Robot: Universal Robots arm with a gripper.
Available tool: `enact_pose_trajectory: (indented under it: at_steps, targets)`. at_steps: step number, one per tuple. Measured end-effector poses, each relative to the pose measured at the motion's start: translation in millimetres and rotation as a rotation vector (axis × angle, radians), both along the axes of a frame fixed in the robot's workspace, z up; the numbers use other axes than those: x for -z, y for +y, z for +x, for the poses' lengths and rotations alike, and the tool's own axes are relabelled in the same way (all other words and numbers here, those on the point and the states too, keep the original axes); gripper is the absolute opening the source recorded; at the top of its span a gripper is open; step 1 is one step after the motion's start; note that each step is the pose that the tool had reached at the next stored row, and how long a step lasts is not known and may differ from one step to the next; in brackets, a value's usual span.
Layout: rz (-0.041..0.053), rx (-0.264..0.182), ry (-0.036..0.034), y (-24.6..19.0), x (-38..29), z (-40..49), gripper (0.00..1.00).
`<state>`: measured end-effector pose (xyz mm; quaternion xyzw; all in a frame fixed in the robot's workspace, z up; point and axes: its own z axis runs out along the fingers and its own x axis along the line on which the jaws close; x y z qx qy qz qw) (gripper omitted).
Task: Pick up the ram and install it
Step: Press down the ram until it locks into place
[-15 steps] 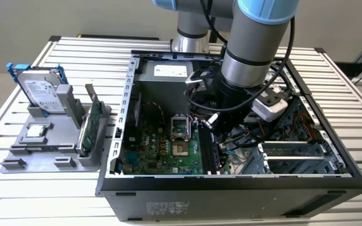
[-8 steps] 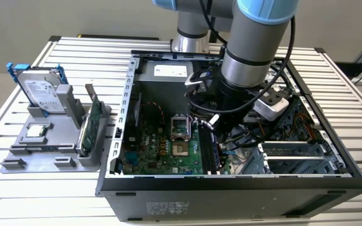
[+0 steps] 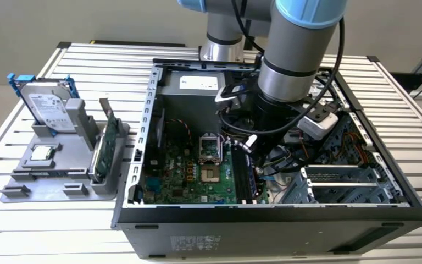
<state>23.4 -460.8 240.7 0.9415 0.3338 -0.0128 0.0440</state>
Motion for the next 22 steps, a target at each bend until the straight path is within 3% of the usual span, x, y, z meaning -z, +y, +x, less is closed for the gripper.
enact_pose_trajectory:
  at_steps: [22]
  targets:
    - [0.0,-0.183,0.0,0.0,0.0,-0.2,0.0]
